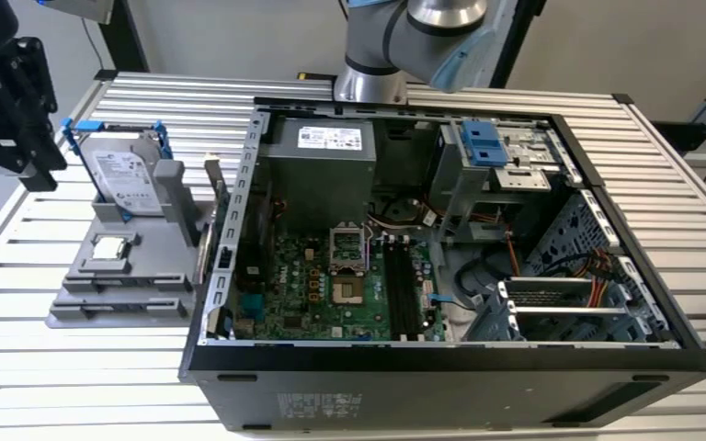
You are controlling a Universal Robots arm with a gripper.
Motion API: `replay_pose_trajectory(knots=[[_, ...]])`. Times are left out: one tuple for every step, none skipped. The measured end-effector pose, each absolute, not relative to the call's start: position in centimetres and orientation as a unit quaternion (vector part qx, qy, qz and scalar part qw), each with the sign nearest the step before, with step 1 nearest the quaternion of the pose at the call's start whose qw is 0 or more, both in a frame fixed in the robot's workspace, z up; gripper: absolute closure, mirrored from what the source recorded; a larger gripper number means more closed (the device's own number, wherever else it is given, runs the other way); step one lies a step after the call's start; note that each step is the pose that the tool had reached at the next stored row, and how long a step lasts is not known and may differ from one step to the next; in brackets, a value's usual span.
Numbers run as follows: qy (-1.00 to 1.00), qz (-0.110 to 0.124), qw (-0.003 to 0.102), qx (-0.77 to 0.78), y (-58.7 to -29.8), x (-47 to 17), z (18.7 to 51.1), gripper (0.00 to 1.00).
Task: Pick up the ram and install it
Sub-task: 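Pick up the ram and move it above insertion slot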
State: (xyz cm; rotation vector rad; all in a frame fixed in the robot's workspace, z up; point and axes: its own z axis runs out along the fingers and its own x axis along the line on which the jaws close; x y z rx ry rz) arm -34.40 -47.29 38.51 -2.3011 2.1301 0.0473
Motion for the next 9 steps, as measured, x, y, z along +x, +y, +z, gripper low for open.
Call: replay_pose_trajectory(knots=[[0.679,0.015,0.003,-0.734,-47.29,-34.40,38.51,0.00],[0.679,0.015,0.003,-0.734,-47.29,-34.40,38.51,0.00],[0.679,0.015,0.003,-0.734,-47.29,-34.40,38.51,0.00],[0.679,0.015,0.003,-0.734,-47.29,-34.40,38.51,0.00],[0.679,0.015,0.003,-0.734,-47.29,-34.40,38.51,0.00],[0.679,0.015,0.003,-0.734,-47.28,-34.40,38.48,0.00],[0.680,0.015,0.003,-0.733,-47.28,-34.39,38.42,0.00],[0.682,0.015,0.003,-0.732,-47.28,-34.40,38.31,0.00],[0.683,0.015,0.003,-0.730,-47.29,-34.41,38.16,0.00]])
